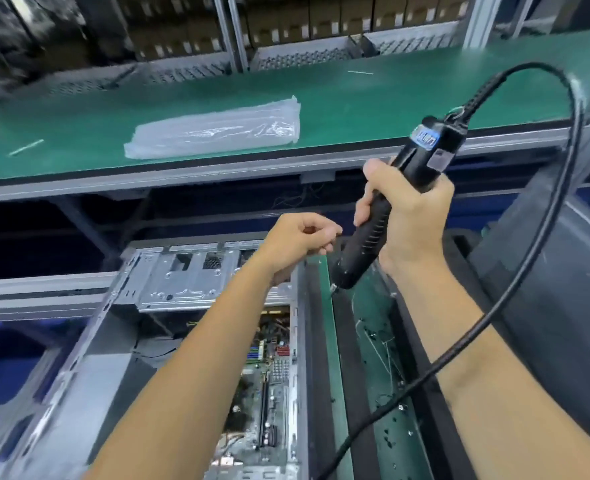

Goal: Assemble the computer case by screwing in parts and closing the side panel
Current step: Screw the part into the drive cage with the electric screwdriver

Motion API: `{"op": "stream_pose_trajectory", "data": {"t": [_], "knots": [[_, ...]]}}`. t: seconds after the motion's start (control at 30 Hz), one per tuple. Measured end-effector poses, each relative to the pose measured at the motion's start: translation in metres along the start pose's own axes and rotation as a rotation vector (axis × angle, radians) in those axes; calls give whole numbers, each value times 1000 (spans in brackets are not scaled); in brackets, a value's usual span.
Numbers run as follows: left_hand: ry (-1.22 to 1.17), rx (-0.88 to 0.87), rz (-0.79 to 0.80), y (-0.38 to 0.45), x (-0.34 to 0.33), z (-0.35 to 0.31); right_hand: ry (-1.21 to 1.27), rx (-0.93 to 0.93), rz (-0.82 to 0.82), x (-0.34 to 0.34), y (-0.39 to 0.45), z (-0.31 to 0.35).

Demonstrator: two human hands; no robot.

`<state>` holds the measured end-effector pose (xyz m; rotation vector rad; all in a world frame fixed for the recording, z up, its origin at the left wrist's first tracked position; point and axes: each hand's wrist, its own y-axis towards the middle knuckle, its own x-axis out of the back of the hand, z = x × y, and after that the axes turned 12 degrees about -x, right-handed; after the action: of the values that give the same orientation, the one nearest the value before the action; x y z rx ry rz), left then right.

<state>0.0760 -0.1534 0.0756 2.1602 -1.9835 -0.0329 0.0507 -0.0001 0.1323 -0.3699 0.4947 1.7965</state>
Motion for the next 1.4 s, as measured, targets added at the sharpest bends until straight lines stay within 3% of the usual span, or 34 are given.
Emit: {"op": "stream_pose_trajectory", "data": {"t": [0.17,0.43,0.67,0.97,1.23,1.4], "knots": [[-198,11,-184,-47,54,9,10,65,-24,-69,5,0],[14,-64,-53,-67,98,16,-57,108,-105,-116,-4,-27],[189,-137,-14,-58,101,27,-63,166,-205,-120,1,-34],[178,-155,61,-38,95,28,-76,187,-238,-121,19,-36],[60,-150,24,-29,94,49,-110,139,-242,-117,40,-49],[110,-178,34,-23,83,63,-258,142,-160,-113,46,-62]]}}
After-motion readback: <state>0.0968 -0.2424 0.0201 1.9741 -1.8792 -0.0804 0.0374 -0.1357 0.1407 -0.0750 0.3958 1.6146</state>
